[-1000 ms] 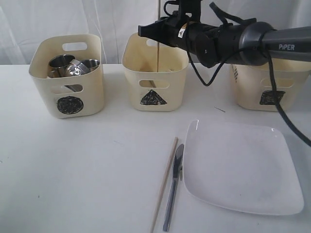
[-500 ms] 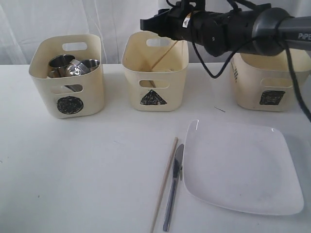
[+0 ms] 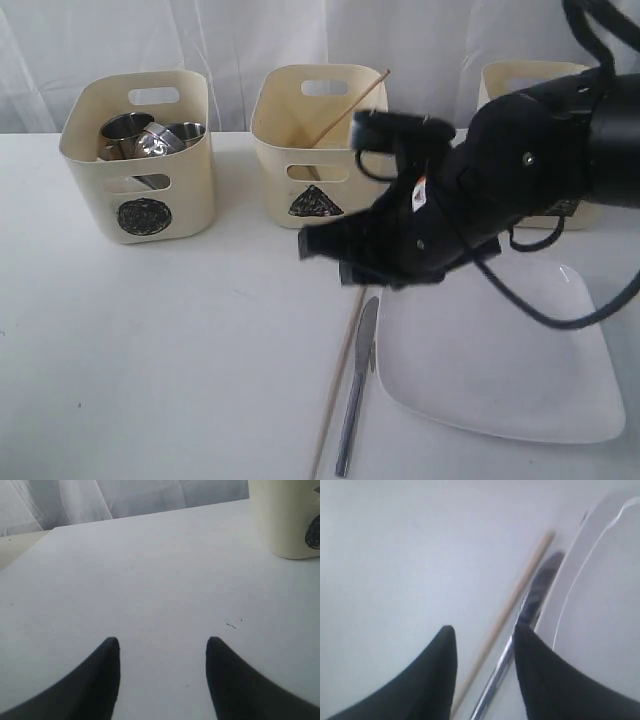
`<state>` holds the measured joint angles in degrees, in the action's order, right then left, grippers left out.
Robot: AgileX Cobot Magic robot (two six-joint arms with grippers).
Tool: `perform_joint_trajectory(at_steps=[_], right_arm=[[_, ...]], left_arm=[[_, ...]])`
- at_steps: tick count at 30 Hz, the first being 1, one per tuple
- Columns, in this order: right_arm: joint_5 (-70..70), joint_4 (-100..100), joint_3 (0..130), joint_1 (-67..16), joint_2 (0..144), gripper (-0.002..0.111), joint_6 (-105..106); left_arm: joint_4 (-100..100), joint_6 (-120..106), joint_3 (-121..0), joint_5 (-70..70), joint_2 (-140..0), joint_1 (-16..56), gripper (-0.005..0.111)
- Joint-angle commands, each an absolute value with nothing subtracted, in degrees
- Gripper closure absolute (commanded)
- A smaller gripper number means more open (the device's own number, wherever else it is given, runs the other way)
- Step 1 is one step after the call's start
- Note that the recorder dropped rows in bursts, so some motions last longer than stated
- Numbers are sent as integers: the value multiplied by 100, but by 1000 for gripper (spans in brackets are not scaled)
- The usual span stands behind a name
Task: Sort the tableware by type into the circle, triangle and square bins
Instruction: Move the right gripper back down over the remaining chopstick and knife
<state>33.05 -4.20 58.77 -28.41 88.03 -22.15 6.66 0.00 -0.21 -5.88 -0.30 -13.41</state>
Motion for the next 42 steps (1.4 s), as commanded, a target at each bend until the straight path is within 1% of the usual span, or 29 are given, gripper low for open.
perform_joint_trajectory(at_steps=[1, 4, 8, 21, 27, 42], right_arm=[[4114, -453, 5867, -3198, 8753, 71, -2767], [4191, -400, 5867, -3322, 8764, 72, -3303], [4191, -318, 5878, -3514, 9105, 77, -3705], [4371, -295, 6450, -3892, 9864, 77, -4225], [4485, -282, 6675, -3892, 10192, 77, -4275], [4414, 167, 6675, -3882, 10577, 77, -4715]], left_arm=[[610, 0, 0, -564, 0, -1351, 50], [610, 0, 0, -564, 0, -1351, 50], [610, 0, 0, -564, 0, -1351, 50], [610, 0, 0, -564, 0, -1351, 50], [610, 0, 0, -564, 0, -1351, 50], [610, 0, 0, -564, 0, -1351, 50]])
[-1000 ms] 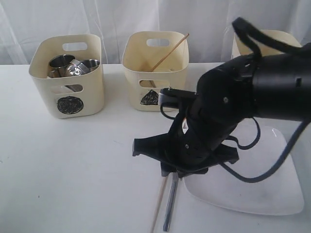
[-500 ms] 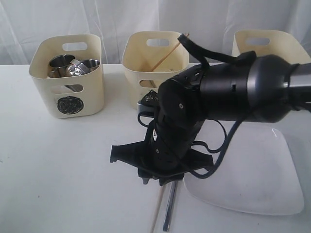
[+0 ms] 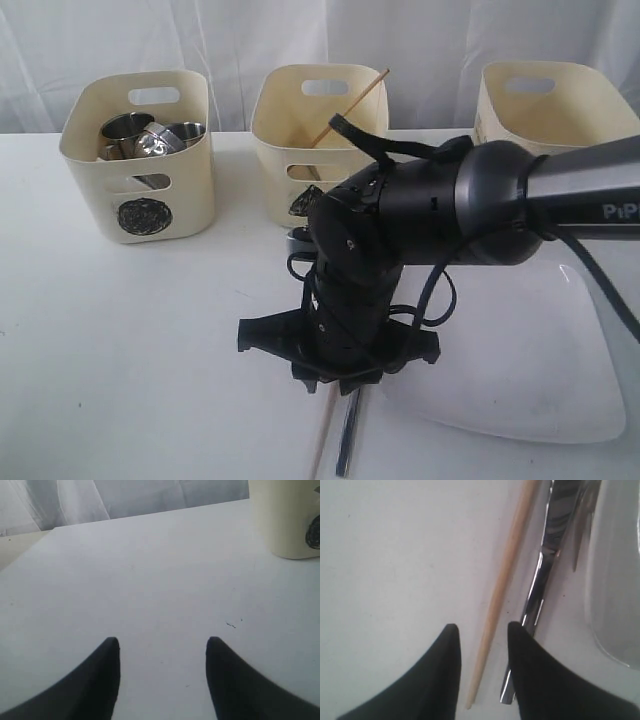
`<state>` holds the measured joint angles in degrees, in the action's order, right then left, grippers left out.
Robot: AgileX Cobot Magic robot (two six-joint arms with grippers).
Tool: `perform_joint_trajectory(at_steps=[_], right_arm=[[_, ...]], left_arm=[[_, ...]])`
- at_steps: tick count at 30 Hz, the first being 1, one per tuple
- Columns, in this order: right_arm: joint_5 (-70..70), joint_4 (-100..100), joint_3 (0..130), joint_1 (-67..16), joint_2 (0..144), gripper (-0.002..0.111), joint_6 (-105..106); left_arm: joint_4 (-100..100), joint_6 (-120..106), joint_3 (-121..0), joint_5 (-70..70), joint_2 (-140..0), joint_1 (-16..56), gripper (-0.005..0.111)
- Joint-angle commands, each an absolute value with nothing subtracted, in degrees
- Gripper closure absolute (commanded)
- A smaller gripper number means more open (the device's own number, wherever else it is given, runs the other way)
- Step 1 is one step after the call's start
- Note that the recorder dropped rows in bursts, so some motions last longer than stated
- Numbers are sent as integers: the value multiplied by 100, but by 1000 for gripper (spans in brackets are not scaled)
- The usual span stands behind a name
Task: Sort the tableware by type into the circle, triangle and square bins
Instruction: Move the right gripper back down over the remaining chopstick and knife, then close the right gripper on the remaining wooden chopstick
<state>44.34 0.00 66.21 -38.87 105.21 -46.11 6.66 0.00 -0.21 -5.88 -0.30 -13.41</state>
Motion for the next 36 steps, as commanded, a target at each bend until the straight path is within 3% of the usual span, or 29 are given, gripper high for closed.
perform_joint_trajectory(at_steps=[1, 36], right_arm=[[4414, 170, 6675, -3882, 10588, 77, -4715], [4407, 225, 6876, -3882, 11248, 77, -4814]], left_arm=[[610, 0, 0, -564, 0, -1351, 50], [610, 0, 0, -564, 0, -1351, 50]])
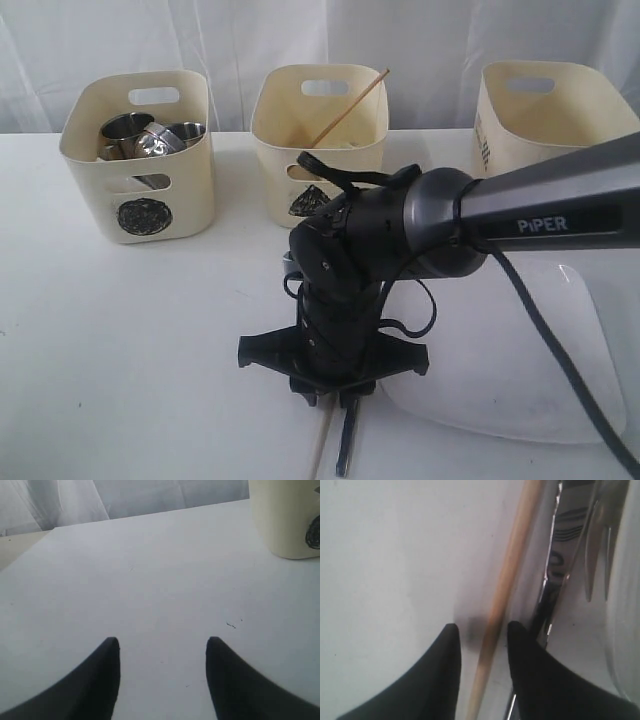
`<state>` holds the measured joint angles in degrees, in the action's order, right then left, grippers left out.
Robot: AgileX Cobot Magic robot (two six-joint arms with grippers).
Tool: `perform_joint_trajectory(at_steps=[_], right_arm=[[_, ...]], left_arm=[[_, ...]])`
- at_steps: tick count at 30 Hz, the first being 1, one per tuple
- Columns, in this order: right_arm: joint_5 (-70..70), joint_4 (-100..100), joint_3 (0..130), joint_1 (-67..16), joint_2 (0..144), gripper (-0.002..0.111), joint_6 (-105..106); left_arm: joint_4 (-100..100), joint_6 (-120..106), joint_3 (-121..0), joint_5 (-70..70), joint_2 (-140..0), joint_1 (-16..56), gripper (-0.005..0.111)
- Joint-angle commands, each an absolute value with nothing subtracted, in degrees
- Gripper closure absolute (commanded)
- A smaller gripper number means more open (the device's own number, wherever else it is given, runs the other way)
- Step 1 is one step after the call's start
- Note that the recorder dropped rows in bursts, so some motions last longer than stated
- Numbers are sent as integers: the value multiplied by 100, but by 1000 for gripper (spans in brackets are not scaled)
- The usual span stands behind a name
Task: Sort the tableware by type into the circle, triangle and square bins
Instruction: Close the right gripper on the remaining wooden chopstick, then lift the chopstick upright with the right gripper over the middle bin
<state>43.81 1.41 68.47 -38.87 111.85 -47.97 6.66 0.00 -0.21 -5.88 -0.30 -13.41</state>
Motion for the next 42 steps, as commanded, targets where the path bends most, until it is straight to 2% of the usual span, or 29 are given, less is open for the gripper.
perform_joint_trajectory(at_steps=[1, 7, 13, 22, 29, 35, 42], right_arm=[[4407, 225, 6876, -3882, 11258, 77, -4814], [4592, 225, 6876, -3882, 11402, 80, -4814], [4525, 214, 6956, -3882, 11387, 108, -4526], [3860, 201, 7188, -3967, 10792, 108, -4061], [2527, 463, 7188, -4024, 10121, 108, -3552], [1910, 1297, 7192, -3454, 9815, 108, -3552], [539, 1519, 7192, -2584, 9839, 108, -2823]], left_arm=[[610, 0, 0, -564, 0, -1351, 50], [610, 0, 0, -564, 0, -1351, 50], [610, 0, 0, -564, 0, -1351, 50], [610, 0, 0, -564, 0, -1351, 50], [610, 0, 0, -564, 0, -1351, 50], [610, 0, 0, -564, 0, -1351, 50], [610, 0, 0, -564, 0, -1351, 50]])
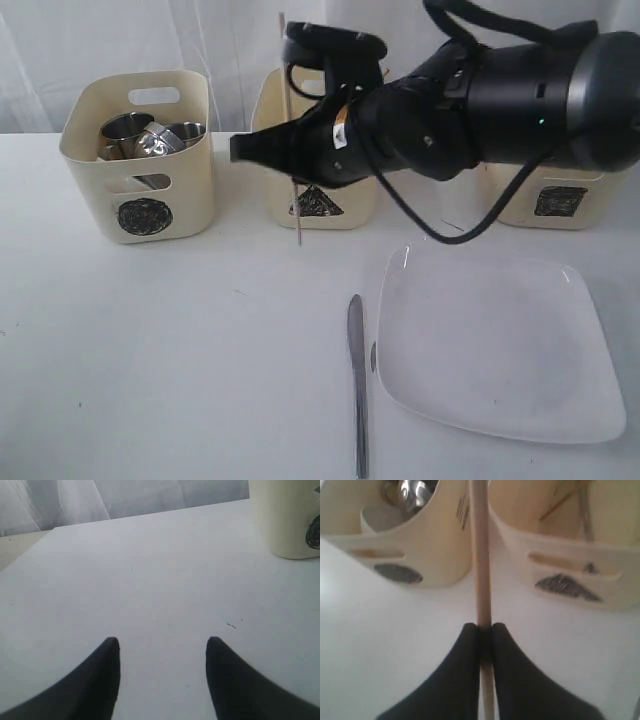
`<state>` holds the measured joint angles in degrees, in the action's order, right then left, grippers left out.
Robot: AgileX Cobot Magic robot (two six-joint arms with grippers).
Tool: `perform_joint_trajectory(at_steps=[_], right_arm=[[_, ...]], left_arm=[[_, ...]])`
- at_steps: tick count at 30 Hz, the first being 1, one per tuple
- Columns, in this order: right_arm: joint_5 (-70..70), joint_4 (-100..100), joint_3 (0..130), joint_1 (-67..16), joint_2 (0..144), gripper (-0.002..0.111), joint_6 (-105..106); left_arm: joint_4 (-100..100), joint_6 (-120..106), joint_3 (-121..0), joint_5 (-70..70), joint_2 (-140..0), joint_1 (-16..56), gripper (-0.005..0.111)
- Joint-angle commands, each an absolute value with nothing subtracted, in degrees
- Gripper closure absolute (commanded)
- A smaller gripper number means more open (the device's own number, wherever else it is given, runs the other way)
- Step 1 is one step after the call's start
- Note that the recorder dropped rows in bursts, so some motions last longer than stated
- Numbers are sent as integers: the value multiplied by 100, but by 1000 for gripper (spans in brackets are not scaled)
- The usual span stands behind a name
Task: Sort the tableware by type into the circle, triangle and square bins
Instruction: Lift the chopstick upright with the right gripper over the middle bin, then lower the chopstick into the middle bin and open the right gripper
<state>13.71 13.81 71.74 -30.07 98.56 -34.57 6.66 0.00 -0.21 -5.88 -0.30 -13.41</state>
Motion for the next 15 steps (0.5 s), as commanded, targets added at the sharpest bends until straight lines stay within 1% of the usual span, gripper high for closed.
perform_joint_trajectory(at_steps=[1, 4, 8, 15], right_arm=[[275, 1519, 7192, -2444, 9852, 108, -2535], [-247, 1508, 7216, -2103, 9932, 108, -2100], [-537, 1483, 7520, -1729, 10201, 108, -2078], [-778, 1034, 8434, -1599, 11049, 108, -1606]], left_arm=[[610, 0, 0, -564, 0, -1351, 50], [610, 0, 0, -564, 0, -1351, 50], [610, 0, 0, -564, 0, -1351, 50], [610, 0, 0, -564, 0, -1351, 50]])
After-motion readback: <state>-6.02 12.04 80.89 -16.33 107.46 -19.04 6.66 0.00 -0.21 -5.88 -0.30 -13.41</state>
